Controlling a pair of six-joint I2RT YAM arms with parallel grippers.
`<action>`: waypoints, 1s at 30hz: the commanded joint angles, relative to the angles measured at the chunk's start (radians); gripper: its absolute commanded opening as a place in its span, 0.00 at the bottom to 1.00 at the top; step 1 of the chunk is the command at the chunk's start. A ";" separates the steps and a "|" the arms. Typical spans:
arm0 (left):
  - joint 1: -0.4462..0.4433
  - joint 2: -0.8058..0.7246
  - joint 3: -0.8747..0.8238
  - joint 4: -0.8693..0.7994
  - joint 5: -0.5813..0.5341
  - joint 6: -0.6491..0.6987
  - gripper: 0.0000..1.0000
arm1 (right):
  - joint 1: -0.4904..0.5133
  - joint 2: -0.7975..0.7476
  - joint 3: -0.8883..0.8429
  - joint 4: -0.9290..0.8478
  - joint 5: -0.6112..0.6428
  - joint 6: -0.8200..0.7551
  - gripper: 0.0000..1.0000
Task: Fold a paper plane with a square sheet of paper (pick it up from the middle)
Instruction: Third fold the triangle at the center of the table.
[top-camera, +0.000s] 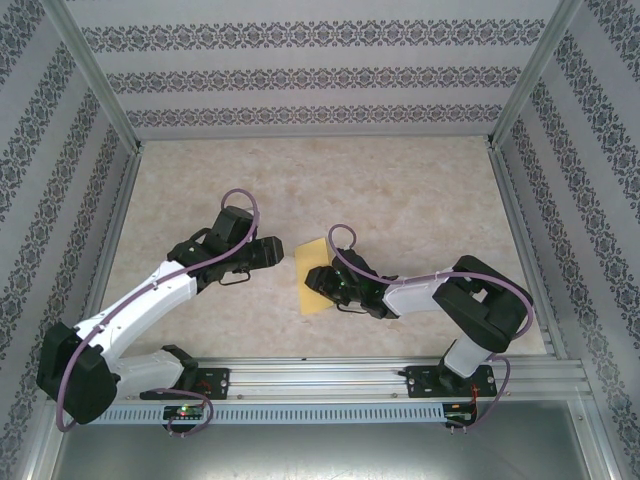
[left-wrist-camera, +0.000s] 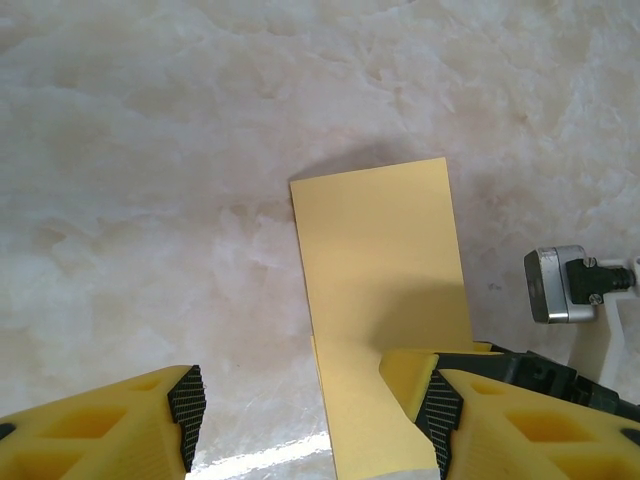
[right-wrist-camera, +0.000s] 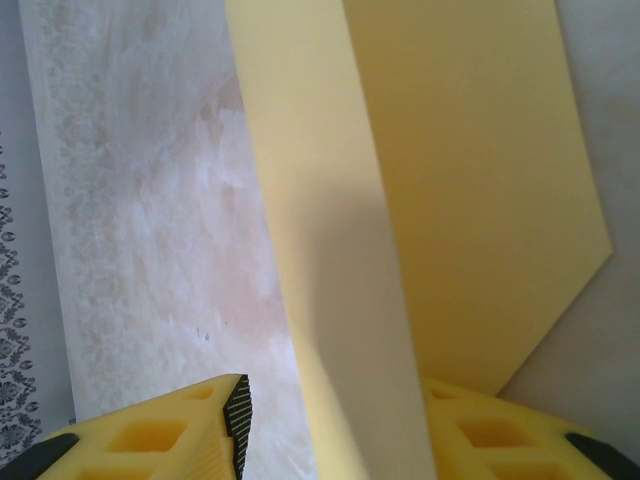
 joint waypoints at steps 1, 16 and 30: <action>0.015 -0.031 -0.026 0.026 -0.038 0.003 0.63 | 0.010 0.000 0.003 -0.002 0.017 0.007 0.45; 0.017 -0.043 -0.043 0.036 -0.086 0.009 0.64 | 0.019 -0.079 -0.062 0.038 0.089 0.034 0.47; 0.017 -0.070 -0.072 0.011 -0.100 0.002 0.65 | -0.020 0.007 0.026 0.013 -0.049 -0.048 0.49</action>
